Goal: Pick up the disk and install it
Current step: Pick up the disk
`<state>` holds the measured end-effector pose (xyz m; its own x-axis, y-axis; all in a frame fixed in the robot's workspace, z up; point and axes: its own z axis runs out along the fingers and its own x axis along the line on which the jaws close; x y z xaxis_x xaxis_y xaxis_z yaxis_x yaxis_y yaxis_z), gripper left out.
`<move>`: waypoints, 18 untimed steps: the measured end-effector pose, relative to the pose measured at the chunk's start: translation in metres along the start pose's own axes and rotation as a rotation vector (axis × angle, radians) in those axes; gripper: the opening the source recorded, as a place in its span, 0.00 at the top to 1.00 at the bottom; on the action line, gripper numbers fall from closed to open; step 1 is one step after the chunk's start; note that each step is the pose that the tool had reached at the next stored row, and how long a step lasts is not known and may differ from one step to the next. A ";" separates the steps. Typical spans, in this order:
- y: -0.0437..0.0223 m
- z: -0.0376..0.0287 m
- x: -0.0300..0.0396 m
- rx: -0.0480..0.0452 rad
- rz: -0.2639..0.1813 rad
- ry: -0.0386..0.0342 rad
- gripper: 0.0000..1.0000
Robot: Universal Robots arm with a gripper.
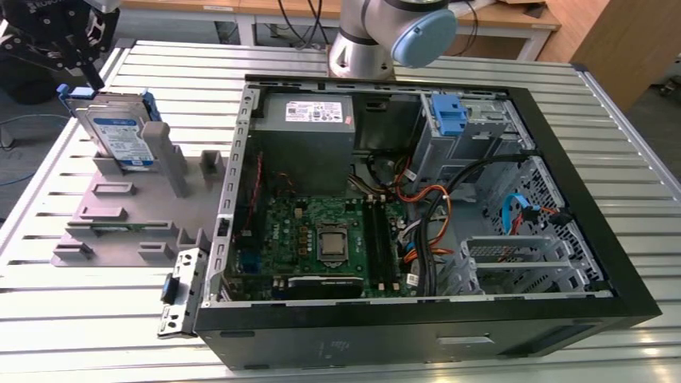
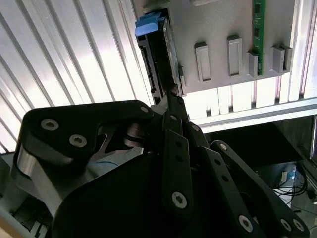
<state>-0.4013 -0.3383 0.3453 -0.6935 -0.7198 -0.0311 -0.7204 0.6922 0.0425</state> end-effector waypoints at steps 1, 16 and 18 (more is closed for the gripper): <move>0.0000 0.0000 0.0000 0.0000 0.000 0.0000 0.89; 0.0000 0.0000 0.0000 -0.0022 -0.070 0.0028 0.89; 0.0000 0.0000 0.0000 -0.0025 -0.081 0.0033 0.89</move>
<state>-0.4013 -0.3383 0.3454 -0.6329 -0.7736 -0.0313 -0.7742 0.6316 0.0424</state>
